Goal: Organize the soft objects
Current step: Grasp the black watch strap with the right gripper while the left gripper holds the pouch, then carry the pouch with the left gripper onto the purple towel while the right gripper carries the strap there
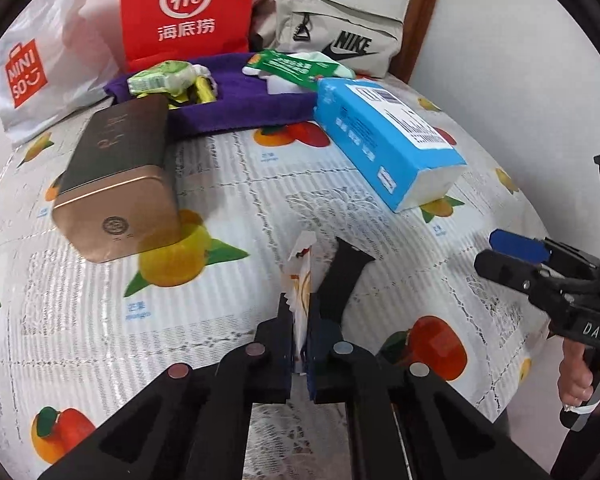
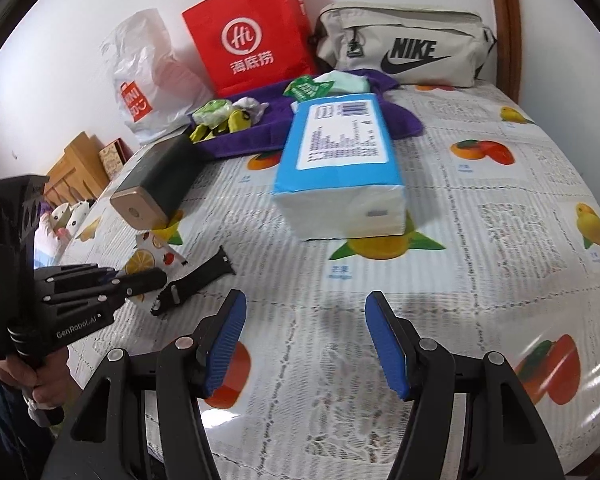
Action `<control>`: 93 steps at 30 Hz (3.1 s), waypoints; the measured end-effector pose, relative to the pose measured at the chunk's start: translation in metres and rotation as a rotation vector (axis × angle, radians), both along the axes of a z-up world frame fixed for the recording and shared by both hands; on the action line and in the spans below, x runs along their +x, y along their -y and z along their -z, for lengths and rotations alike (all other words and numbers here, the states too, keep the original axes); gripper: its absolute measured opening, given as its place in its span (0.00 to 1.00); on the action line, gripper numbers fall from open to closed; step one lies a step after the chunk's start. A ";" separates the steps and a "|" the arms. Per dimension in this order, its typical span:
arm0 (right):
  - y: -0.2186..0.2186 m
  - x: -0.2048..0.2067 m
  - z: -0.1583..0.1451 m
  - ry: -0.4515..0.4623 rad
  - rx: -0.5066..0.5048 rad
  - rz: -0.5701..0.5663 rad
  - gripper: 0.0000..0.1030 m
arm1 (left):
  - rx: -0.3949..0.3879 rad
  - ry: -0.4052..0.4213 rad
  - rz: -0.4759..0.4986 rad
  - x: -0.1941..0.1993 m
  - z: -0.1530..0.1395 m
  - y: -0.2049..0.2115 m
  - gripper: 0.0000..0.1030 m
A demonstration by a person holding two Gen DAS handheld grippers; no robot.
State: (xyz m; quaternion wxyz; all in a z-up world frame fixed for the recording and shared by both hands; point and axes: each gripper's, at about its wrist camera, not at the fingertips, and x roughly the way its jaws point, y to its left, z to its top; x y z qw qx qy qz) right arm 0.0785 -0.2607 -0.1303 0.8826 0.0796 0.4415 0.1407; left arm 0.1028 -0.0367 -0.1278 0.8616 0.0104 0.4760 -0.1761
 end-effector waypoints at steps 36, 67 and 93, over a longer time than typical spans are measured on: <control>-0.147 0.039 0.029 0.026 -0.245 -0.184 0.27 | -0.085 -0.002 -0.241 0.011 0.013 -0.107 0.05; -0.055 -0.001 -0.015 0.080 -0.118 -0.104 0.19 | -0.056 0.062 -0.254 -0.014 -0.033 -0.083 0.05; -0.016 0.074 -0.088 0.212 -0.093 -0.051 0.19 | -0.025 0.130 -0.250 0.061 -0.088 -0.066 0.05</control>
